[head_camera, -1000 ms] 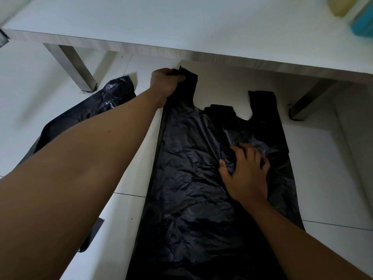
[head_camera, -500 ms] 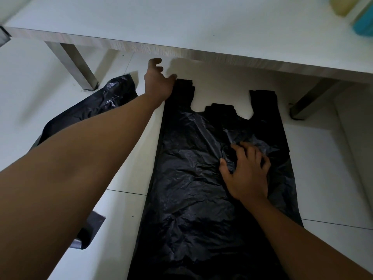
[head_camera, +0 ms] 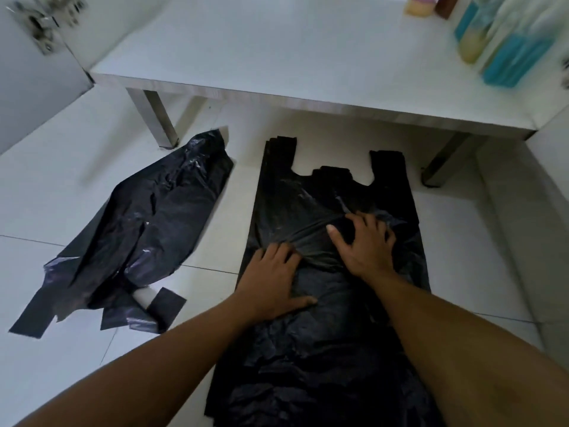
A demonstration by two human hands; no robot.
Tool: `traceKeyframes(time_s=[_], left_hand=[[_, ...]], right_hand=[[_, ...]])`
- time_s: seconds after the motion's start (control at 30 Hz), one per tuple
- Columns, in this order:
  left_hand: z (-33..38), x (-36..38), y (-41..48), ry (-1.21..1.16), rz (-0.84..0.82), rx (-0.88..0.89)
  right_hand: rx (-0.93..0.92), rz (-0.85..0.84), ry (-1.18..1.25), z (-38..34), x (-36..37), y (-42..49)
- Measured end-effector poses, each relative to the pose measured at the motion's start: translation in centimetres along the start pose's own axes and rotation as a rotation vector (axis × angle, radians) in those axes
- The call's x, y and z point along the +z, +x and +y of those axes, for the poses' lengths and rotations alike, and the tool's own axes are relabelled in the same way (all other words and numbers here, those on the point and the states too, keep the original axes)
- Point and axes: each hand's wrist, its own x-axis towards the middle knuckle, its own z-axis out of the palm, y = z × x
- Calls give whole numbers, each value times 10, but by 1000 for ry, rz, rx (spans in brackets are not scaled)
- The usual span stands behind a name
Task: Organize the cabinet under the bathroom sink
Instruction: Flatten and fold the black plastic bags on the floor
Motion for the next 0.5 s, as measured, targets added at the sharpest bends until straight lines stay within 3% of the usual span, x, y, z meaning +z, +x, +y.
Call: traceKeyframes(time_s=[0.17, 0.3, 0.43, 0.5], left_hand=[[3, -5, 3, -15, -43, -33], [5, -9, -1, -17, -33, -22], [11, -3, -26, 3, 167, 35], [13, 7, -40, 29, 204, 56]], right_hand=[[51, -332, 251, -8, -55, 15], [-146, 48, 173, -6, -58, -34], [-366, -15, -238, 7, -18, -100], [-412, -42, -297, 13, -4, -115]])
